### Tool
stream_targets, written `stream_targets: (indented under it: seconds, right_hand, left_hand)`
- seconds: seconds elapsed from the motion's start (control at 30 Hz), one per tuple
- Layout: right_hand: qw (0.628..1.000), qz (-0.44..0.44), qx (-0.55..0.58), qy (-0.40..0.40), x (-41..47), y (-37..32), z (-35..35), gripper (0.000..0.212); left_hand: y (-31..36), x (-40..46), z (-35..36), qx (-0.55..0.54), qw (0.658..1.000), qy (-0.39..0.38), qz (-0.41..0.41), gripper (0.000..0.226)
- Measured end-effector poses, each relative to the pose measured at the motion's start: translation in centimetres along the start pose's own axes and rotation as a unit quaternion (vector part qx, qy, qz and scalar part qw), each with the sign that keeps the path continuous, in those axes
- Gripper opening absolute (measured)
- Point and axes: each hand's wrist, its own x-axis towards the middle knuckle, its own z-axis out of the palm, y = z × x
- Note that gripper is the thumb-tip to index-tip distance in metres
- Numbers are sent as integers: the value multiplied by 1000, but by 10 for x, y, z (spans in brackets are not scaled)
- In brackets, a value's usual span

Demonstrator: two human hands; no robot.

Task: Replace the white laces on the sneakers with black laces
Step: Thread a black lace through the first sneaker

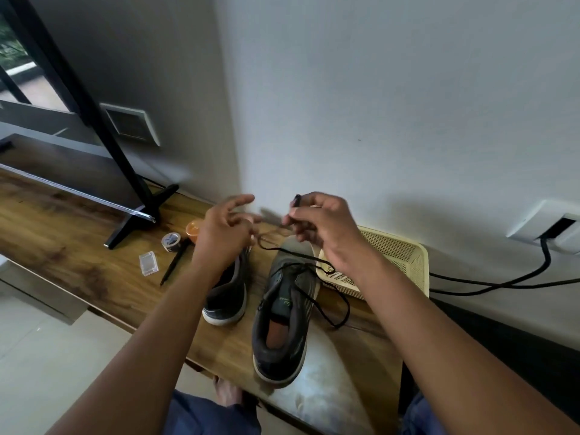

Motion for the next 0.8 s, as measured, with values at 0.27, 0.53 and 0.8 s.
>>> stream_targets:
  seconds: [0.27,0.53,0.8]
  right_hand:
    - [988,-6,-96,120,12,7,-29,24]
    - [984,-33,-149,89,11,12,-28,5]
    - [965,-43,-234,113,17,20,-32,6]
  left_hand:
    - [-9,-19,27,413,899,-143,1,28]
    - [-17,-28,42,511,853,-105,-2,25]
    - [-21,-23,31,505,861,-66,2,16]
